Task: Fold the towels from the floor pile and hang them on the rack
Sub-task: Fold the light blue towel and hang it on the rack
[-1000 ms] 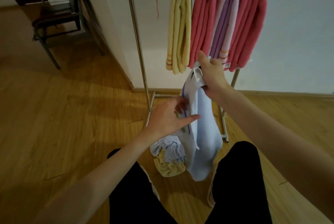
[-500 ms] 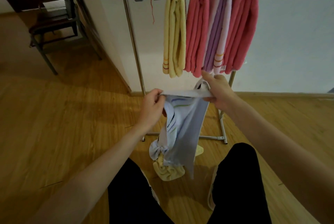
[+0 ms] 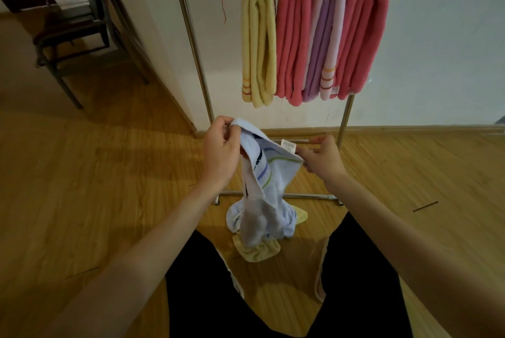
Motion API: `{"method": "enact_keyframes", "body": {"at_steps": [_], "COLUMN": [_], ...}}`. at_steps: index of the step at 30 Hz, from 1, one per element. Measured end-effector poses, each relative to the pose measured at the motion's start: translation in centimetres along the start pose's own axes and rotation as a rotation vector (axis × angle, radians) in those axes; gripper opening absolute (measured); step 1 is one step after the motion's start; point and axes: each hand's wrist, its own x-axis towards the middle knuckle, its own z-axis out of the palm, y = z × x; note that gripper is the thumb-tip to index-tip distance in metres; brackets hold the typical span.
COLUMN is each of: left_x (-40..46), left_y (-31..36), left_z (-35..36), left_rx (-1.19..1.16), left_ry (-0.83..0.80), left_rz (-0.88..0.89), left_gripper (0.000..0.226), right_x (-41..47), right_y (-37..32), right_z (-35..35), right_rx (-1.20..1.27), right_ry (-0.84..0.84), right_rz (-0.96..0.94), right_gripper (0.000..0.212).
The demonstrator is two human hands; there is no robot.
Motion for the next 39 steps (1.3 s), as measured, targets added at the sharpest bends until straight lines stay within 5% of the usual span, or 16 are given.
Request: {"method": "enact_keyframes", "body": {"at_steps": [3,8,13,19,26,34,39], "left_x": [0.1,0.5,0.4,0.1,0.1,-0.1,0.1], "left_y": [0.2,0.4,0.7,0.7,0.7,0.6,0.8], "left_z": [-0.2,-0.5,-0.7,-1.2,-1.2,-0.7,-0.6], "left_rx": [0.006,-0.040,-0.046,-0.022,-0.006,0.001,-0.005], "left_ry": [0.041,0.095,0.115,0.133,0.145,0.157,0.182], "left_rz": [0.011,0.016,0.004,0.002,0.014,-0.005,-0.011], "left_gripper": [0.010,0.010,0.010,0.008,0.009,0.008,0.009], "right_x": [-0.6,-0.8,-1.0,-1.7,-3.3,-4.0,-4.2], "right_y": [-0.1,0.0,0.4,2.3,3.8,1.8,1.1], "right_z": [-0.4,-1.3,-1.0,-0.3,0.6,1.8,2.3], "right_rx": [0.071,-0.102,-0.439,-0.690,-0.684,-0.289,-0.302], "right_ry": [-0.086,-0.297,-0.148,-0.024,-0.198,-0.454,-0.430], "right_rz": [-0.150,-0.259,-0.601,-0.965,-1.009,-0.710,-0.752], "right_gripper": [0.005,0.027,0.007,0.014,0.005,0.018,0.014]}}
